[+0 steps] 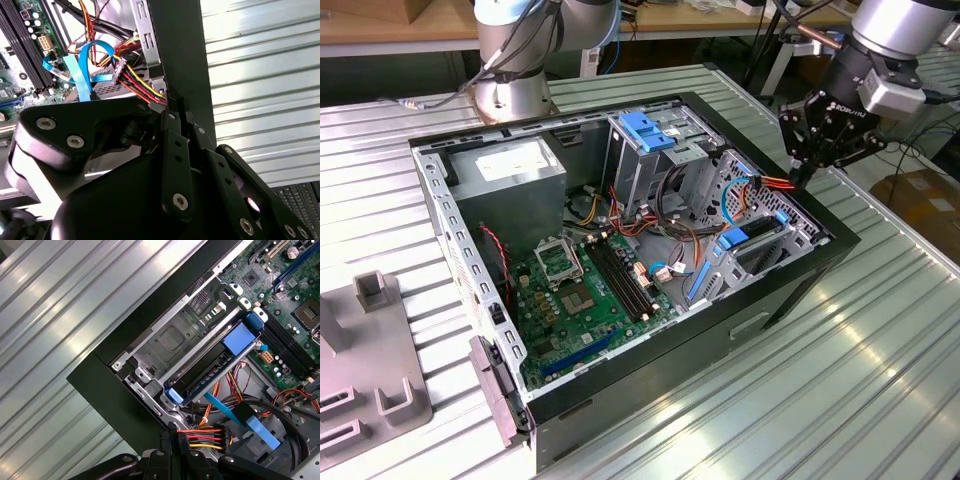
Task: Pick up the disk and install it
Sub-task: 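Insert the first disk wire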
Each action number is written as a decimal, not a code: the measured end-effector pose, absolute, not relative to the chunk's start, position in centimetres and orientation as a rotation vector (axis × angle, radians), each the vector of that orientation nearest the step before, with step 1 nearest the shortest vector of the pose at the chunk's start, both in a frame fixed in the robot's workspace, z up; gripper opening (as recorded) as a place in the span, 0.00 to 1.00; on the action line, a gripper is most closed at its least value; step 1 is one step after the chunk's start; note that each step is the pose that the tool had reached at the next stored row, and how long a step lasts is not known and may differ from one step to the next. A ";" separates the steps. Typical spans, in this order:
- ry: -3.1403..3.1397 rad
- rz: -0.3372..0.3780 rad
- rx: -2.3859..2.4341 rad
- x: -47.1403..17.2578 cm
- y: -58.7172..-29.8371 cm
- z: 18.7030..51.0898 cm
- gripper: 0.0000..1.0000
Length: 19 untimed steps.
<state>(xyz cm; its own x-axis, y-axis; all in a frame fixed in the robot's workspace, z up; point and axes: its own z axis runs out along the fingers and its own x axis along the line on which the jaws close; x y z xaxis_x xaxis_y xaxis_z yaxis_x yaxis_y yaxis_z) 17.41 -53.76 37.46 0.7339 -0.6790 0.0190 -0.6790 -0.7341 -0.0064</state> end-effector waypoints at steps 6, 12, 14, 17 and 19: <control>-1.352 0.031 2.833 17.3 -53.8 37.4 0.16; -1.478 0.031 2.769 17.3 -53.8 37.3 0.16; -1.508 0.031 2.752 17.3 -53.8 37.3 0.16; -1.537 0.031 2.735 17.2 -53.8 37.2 0.16; -1.561 0.031 2.722 17.2 -53.8 37.2 0.16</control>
